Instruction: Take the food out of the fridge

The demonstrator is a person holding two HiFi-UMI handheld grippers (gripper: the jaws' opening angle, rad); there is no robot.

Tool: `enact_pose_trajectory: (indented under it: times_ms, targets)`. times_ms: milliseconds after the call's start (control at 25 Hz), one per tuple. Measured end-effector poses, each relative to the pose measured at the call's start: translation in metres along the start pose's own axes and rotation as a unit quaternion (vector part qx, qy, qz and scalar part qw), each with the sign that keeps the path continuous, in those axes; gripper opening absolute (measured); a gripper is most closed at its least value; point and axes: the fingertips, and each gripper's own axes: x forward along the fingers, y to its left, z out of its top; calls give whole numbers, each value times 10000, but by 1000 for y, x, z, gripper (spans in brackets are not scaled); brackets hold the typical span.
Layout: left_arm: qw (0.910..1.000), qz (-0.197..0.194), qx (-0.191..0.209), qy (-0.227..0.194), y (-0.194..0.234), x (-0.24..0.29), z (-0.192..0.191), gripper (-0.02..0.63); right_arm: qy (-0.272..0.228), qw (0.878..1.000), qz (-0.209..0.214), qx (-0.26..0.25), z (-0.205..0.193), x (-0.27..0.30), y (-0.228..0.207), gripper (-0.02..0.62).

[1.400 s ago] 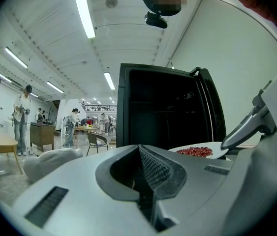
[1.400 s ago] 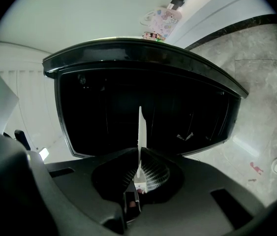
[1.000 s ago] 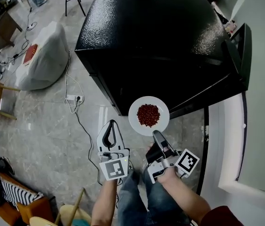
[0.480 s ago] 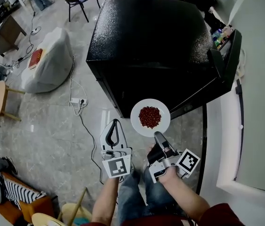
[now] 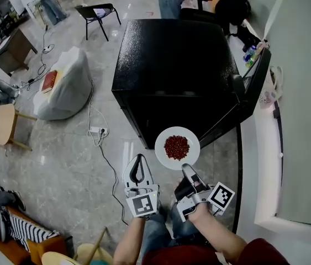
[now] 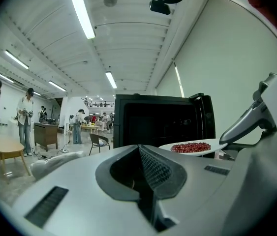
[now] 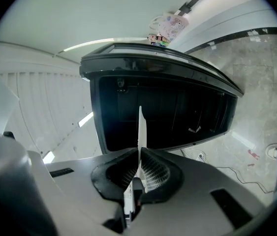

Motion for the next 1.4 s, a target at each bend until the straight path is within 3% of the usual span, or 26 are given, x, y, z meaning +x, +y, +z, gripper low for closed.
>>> enact_pose_trajectory:
  times_ms: [680, 1400]
  targets:
    - [9999, 129, 92, -67, 2, -39, 59, 12, 358, 9992, 122, -117, -21, -42, 67, 34]
    - [9995, 127, 83, -275, -2, -52, 106, 12, 276, 9984, 489, -83, -24, -51, 106, 34]
